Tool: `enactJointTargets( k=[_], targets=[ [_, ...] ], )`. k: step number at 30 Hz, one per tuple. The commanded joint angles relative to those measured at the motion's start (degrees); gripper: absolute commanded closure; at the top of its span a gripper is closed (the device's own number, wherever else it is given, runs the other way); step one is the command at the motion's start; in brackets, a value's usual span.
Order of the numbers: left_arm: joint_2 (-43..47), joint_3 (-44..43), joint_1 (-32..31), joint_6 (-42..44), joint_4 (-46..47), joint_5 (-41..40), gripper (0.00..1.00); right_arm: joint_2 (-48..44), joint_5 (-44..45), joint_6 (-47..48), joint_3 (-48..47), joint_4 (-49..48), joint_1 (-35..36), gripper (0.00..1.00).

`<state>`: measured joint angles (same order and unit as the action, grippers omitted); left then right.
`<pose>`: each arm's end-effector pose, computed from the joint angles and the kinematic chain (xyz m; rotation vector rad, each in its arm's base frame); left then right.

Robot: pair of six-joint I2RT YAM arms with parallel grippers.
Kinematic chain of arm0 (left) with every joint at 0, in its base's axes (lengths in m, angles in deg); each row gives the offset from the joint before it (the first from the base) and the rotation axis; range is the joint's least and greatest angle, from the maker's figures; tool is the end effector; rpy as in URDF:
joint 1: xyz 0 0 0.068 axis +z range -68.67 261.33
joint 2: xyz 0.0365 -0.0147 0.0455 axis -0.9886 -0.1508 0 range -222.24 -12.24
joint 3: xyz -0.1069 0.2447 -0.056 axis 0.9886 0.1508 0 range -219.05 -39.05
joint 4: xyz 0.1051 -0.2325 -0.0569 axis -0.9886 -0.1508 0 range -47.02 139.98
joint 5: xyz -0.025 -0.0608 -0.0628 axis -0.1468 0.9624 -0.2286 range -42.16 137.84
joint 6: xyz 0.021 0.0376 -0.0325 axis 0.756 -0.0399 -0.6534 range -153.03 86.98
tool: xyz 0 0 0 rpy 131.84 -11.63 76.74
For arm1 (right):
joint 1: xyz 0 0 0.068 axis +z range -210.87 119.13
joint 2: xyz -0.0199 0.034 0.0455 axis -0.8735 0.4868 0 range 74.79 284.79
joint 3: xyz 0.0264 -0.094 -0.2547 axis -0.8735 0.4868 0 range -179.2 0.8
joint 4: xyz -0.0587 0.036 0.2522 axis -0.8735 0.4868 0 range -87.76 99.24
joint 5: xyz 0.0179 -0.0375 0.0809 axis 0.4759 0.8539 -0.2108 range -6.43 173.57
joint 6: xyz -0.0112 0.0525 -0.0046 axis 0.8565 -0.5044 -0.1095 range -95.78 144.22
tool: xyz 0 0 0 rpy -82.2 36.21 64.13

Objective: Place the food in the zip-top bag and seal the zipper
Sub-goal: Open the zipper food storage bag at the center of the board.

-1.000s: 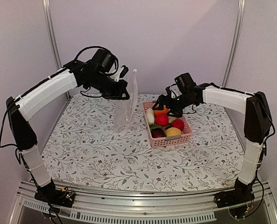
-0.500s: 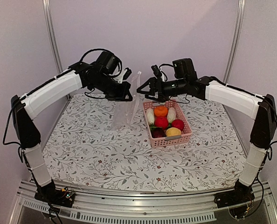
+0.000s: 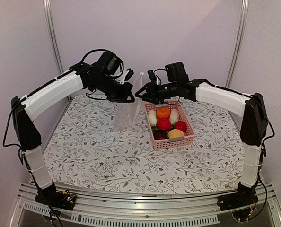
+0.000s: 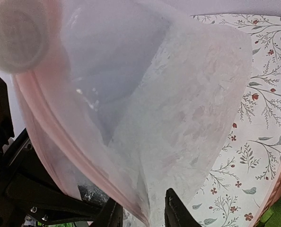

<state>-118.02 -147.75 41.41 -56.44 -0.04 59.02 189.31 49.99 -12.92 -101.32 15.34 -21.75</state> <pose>0.3082 -0.2667 0.3602 0.4550 2.4664 -0.7256 0.3564 0.3151 0.3151 -0.4575 2.1958 1.3812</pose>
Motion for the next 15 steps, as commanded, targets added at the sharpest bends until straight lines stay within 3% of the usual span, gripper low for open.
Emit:
enactJointTargets(
  k=[1, 2, 3, 9, 15],
  targets=[
    [1.19, 0.08, -0.60, 0.33, -1.13, -0.06, 1.00, 2.29, 3.60, -1.37, -3.39, 2.70, 0.61, 0.86],
    [1.08, -0.28, -0.62, 0.21, -2.31, -1.48, 1.00, 2.76, 4.49, -1.54, -4.26, 4.37, 0.59, 0.96],
    [0.65, -1.09, -0.60, -0.34, -4.34, -4.72, 1.00, 2.95, 5.90, -1.31, -5.51, 6.85, 0.60, 1.00],
    [-4.59, -12.00, -0.75, -3.75, -21.45, -34.09, 1.00, 2.74, 18.61, 3.04, -12.44, 27.63, 0.52, 1.00],
    [-4.77, -12.90, -2.61, -2.94, -18.64, -39.70, 1.00, -1.30, 20.93, 2.21, -8.75, 33.13, -0.33, 1.00]
  ],
)
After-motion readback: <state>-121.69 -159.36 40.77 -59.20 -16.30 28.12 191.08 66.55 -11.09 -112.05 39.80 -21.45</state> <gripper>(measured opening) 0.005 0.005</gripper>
